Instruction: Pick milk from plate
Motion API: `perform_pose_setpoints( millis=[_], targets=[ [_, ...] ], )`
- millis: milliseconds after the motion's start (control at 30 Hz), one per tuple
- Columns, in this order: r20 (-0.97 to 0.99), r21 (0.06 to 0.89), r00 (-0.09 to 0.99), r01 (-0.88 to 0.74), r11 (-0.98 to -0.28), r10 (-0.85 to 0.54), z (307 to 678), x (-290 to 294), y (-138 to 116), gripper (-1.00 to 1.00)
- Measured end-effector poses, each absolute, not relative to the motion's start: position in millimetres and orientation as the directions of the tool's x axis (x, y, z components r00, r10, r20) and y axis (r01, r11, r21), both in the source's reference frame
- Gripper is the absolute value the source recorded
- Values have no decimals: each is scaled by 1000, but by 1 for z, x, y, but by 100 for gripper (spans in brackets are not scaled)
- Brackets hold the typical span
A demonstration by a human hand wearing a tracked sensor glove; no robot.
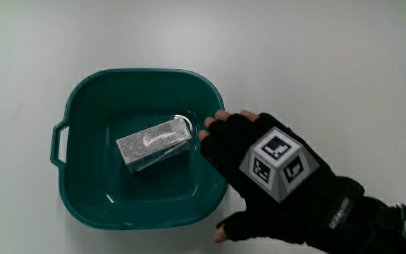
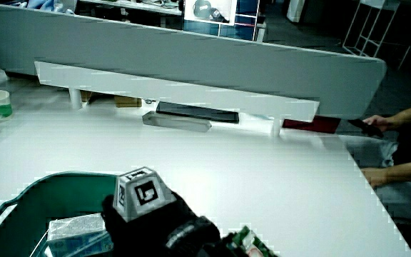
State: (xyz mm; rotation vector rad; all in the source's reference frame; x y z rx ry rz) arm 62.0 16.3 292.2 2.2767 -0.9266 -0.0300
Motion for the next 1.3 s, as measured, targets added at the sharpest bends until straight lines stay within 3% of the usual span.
perform_pose_setpoints(
  millis=[267,300,400,467,667,900,967,1100,1300],
  targets=[
    [251,617,753,-608,-499,-608,301,50,-1,0],
    [217,604,764,-594,-532,-608,306,49,-2,0],
    [234,616,761,-598,-514,-605,309,42,-10,0],
    [212,608,772,-585,-537,-600,313,38,-16,0],
    [288,652,769,-594,-471,-571,320,25,-33,0],
    [281,695,789,-559,-451,-546,337,14,-47,0],
    [256,695,805,-538,-476,-535,346,11,-52,0],
    [318,722,794,-557,-410,-519,356,2,-58,0],
    [331,742,794,-553,-379,-510,377,-8,-62,0]
  ],
)
